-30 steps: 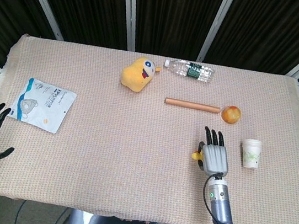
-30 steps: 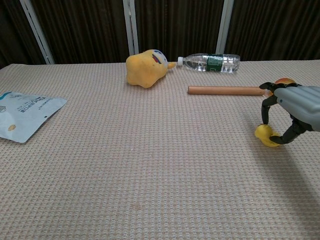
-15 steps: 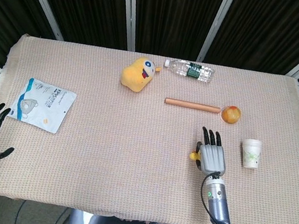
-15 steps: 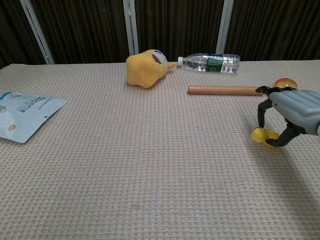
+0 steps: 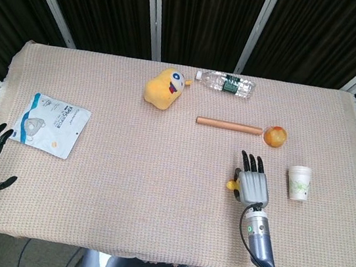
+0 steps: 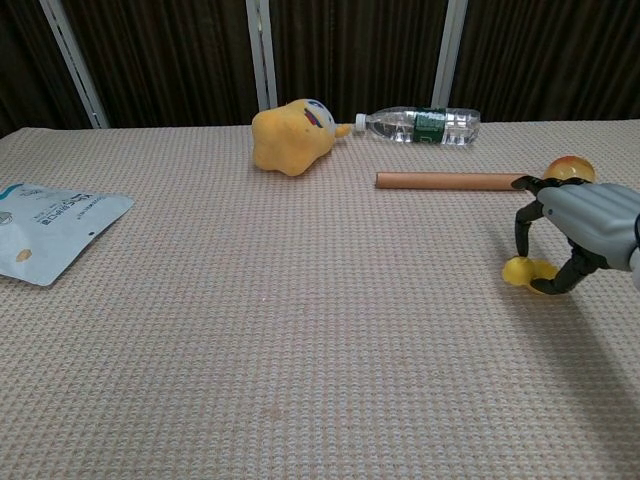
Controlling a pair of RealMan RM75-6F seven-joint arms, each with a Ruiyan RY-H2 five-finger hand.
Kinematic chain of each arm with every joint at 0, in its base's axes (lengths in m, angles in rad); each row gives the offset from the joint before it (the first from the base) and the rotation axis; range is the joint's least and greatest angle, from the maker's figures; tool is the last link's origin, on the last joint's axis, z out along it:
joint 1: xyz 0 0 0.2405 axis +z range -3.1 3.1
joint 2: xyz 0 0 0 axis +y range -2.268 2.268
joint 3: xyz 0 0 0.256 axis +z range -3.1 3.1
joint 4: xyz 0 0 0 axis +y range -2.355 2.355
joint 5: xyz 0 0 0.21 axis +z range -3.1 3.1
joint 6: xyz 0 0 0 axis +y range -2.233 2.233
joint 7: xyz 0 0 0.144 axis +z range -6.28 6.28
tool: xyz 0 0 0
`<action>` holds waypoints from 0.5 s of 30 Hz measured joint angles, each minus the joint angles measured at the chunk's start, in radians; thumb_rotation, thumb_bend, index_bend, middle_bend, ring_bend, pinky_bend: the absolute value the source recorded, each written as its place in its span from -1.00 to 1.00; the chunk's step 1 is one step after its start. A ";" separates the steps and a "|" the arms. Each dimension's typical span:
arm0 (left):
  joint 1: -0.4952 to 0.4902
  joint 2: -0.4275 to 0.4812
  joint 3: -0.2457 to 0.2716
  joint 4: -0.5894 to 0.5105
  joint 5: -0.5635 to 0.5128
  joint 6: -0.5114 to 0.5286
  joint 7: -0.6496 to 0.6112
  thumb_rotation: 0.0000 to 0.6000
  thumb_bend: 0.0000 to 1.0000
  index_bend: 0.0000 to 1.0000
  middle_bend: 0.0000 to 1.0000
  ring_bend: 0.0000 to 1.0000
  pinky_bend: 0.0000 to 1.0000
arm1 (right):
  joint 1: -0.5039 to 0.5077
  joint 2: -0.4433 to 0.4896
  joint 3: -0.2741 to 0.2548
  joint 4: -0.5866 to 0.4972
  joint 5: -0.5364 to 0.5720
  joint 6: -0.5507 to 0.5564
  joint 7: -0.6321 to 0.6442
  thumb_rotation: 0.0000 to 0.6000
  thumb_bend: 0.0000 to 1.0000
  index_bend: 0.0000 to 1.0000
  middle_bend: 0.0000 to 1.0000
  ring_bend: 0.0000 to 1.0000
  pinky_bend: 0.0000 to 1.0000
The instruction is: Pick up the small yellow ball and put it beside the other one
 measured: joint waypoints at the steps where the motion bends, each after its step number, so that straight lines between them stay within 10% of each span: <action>1: 0.000 0.000 0.000 0.000 0.000 0.000 0.000 1.00 -1.00 -1.00 -1.00 -1.00 -0.64 | 0.000 0.001 0.000 0.002 0.000 -0.001 0.003 1.00 -0.56 0.04 -1.00 -1.00 -1.00; 15: 0.001 0.001 -0.001 -0.005 -0.002 -0.001 0.004 1.00 -1.00 -1.00 -1.00 -1.00 -0.64 | -0.010 0.039 -0.002 0.003 -0.001 -0.004 0.026 1.00 -0.56 0.04 -1.00 -1.00 -1.00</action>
